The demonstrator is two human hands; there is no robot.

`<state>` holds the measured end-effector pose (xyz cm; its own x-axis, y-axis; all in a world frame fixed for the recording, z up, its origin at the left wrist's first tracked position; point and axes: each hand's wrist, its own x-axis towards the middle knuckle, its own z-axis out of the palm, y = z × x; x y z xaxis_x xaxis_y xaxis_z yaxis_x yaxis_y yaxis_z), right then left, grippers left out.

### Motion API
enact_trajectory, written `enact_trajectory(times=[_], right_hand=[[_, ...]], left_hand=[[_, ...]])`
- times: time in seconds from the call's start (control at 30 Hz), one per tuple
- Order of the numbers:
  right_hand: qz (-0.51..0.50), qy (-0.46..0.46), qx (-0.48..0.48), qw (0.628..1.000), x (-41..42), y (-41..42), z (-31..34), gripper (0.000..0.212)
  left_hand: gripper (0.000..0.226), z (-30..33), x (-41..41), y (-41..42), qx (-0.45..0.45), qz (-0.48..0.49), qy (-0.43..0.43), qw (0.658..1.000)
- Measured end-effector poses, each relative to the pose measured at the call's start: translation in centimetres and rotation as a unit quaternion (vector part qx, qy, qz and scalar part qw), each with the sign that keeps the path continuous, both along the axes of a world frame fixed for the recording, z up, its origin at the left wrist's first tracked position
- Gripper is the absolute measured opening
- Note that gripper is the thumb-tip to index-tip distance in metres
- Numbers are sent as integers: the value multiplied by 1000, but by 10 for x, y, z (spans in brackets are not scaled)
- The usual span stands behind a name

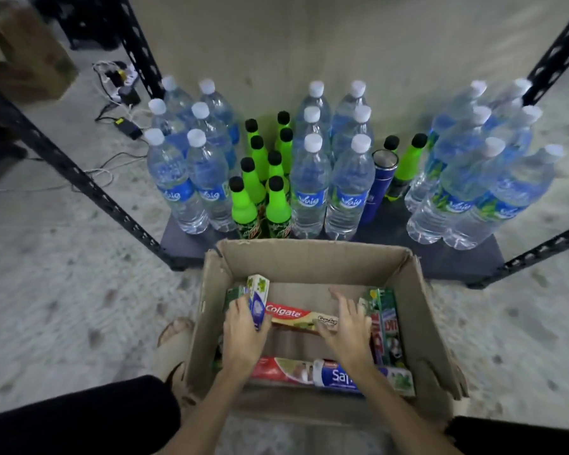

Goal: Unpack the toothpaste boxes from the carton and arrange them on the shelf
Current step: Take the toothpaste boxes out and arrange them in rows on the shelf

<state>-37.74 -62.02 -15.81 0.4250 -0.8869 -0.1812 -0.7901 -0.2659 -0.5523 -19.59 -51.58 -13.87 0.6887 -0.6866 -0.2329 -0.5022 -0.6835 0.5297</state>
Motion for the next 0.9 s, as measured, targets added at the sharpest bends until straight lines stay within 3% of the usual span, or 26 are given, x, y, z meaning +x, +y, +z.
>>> enact_trajectory(times=[0.1,0.27,0.37,0.53,0.73,0.9], right_hand=[[20,23,28,999,4,-5,-24,80],[46,51,65,996,10,-18,-58,90],[56,75,95,991,10,-24,-72,96],[72,82,86,990,11,-28,-85,93],[18,-14,104,994,2,-23,-85,88],[3,-25,120,992,-7,-22,-74,86]], left_hand=[[52,-27,0,4,16,-1,17,1000],[58,-50,-3,-8,53,-13,-32,998],[64,-57,-3,-9,26,5,-34,999],[68,-63,5,-5,55,72,-133,987],[63,-70,2,-4,76,73,-104,989],[56,-68,2,2,59,43,-97,993]])
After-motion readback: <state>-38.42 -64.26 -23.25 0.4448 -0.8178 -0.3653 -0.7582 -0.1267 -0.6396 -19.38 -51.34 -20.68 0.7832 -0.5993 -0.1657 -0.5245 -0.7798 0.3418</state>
